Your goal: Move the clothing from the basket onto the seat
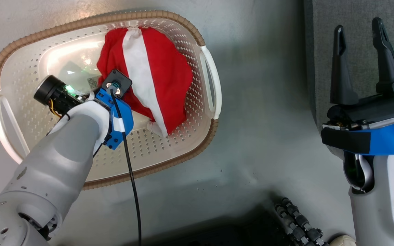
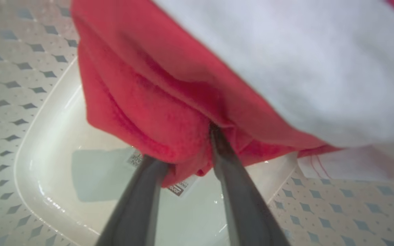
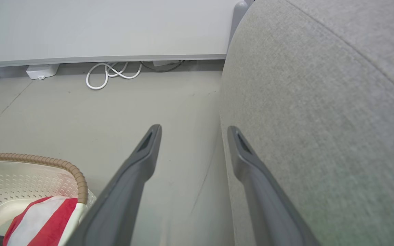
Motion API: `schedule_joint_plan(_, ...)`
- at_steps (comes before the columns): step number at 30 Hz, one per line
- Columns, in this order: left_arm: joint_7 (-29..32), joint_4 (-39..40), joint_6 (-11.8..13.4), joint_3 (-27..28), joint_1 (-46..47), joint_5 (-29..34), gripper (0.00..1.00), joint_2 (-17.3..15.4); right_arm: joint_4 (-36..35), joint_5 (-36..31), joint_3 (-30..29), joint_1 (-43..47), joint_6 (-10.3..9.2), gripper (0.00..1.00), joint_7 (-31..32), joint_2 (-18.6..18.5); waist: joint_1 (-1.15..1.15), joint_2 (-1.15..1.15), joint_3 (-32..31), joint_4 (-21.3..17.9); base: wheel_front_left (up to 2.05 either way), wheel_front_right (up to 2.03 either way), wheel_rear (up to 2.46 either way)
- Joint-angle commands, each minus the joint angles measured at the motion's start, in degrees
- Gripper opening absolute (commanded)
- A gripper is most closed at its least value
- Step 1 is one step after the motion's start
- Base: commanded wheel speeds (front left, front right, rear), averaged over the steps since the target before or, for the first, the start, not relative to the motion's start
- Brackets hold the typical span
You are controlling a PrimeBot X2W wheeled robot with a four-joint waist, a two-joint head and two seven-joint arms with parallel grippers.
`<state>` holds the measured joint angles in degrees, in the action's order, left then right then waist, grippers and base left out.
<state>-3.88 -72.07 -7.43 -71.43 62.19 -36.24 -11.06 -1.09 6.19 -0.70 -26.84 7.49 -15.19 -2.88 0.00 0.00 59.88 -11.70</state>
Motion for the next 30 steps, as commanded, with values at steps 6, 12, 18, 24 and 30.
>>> schedule_joint_plan(6,0.3,-0.5,-0.1,-0.7,0.6,0.0,0.00,0.3,1.1,0.2,-0.9,-0.7,0.00,1.00,0.1,-0.1,0.00,0.00,-0.8,0.1,0.00,0.00,0.00)
schedule_joint_plan(12,-0.5,-0.1,-0.1,-1.0,-0.7,-0.6,0.00,1.2,1.3,0.0,-1.2,-0.2,-0.04,1.00,0.0,-0.2,0.00,0.00,-2.7,0.6,0.00,0.00,0.00)
schedule_joint_plan(18,-2.8,2.0,-0.1,-1.3,-2.1,-2.1,0.00,2.2,1.9,-0.5,-1.1,0.6,0.00,1.00,0.0,-0.1,0.00,0.00,-5.5,1.7,0.00,0.00,0.00)
schedule_joint_plan(24,-5.4,4.5,-0.1,-1.7,-3.5,-3.7,0.00,3.4,2.7,-1.1,-1.5,1.3,0.00,1.00,0.0,-0.1,0.00,0.00,-8.9,3.4,0.00,0.00,0.00)
schedule_joint_plan(30,-8.3,6.4,-0.1,-1.9,-5.0,-5.4,0.00,4.6,3.7,-1.2,-1.6,1.7,0.00,1.00,0.0,-0.6,0.00,0.00,-13.4,5.3,0.00,0.00,0.00)
